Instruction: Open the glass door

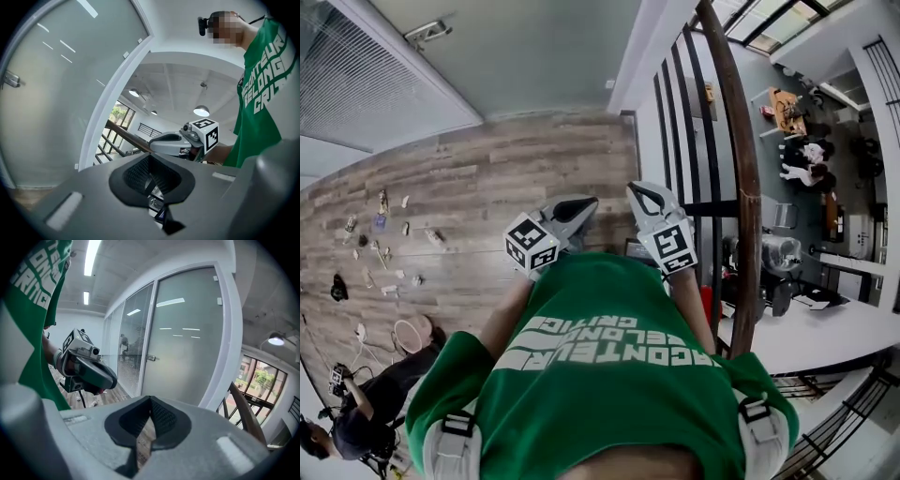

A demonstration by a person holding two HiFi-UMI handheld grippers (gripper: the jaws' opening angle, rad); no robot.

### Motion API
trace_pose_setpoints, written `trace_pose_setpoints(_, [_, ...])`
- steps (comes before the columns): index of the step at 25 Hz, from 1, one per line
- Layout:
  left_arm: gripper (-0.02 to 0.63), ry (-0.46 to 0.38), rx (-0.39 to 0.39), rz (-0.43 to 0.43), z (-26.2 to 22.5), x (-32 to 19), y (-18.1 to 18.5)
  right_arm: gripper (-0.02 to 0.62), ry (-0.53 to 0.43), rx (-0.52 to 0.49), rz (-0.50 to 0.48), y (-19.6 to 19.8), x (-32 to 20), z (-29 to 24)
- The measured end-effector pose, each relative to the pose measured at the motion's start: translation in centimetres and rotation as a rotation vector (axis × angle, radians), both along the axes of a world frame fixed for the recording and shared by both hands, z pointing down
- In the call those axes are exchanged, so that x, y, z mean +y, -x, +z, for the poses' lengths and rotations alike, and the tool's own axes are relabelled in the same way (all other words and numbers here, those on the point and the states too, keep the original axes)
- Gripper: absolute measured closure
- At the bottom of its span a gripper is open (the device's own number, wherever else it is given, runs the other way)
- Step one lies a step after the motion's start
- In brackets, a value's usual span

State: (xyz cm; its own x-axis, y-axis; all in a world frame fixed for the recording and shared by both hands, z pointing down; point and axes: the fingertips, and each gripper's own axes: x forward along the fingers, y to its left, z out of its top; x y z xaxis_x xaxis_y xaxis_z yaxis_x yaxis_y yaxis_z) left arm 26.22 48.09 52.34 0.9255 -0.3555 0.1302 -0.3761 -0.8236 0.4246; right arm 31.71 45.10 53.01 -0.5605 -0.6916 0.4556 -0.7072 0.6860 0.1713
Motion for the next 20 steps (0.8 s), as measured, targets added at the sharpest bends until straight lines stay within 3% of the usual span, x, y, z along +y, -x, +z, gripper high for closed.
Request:
trace_pose_setpoints(12, [0.589,0.015,0.023,0.000,0.7,-4.4,6.7,0.603,0.023,0.046,-0.018,6.9,-3.8,0.7])
trace_pose_setpoints(16, [0.589,-0.043,-0.041,-0.002,1.0,-5.2,8.6,0.603,0.041,0.074,-0.047,8.8,-3.6,0.9])
trace_pose_setpoints(20, [0.589,-0.050,-0.038,-0.030,1.1,-5.9,10.6,0.603,0.048,0.094,-0.076,10.4,-3.3,1.0])
